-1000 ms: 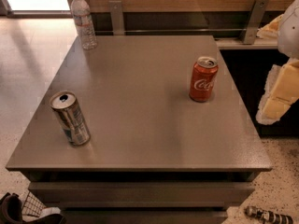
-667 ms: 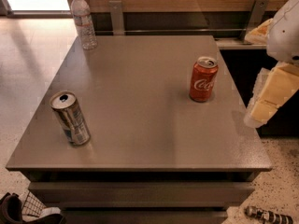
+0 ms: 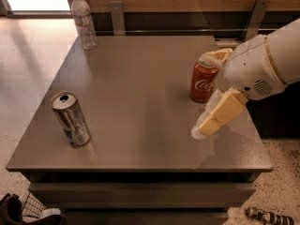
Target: Move redbull can near water bottle
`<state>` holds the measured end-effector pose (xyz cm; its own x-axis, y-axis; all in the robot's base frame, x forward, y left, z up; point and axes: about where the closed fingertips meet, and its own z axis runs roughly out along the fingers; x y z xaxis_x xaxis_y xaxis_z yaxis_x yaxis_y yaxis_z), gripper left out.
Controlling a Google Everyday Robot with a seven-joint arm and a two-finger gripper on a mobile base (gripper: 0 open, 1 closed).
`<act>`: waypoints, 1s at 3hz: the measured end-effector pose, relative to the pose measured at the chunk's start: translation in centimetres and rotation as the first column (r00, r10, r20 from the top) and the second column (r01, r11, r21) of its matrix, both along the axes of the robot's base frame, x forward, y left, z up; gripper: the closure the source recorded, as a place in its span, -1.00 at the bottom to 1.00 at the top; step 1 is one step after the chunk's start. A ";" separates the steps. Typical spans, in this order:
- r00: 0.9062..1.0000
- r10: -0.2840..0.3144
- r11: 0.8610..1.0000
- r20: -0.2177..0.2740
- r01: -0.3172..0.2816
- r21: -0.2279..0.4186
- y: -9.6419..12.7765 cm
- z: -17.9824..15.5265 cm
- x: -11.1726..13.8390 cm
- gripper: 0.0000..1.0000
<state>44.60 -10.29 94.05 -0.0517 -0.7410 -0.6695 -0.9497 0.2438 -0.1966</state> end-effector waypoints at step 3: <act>0.977 0.211 0.907 0.005 -0.198 0.372 11.5 0.5 -0.9 -1.00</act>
Offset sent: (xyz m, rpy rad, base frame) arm -0.0124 0.1538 0.0053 0.5427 0.0705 0.2953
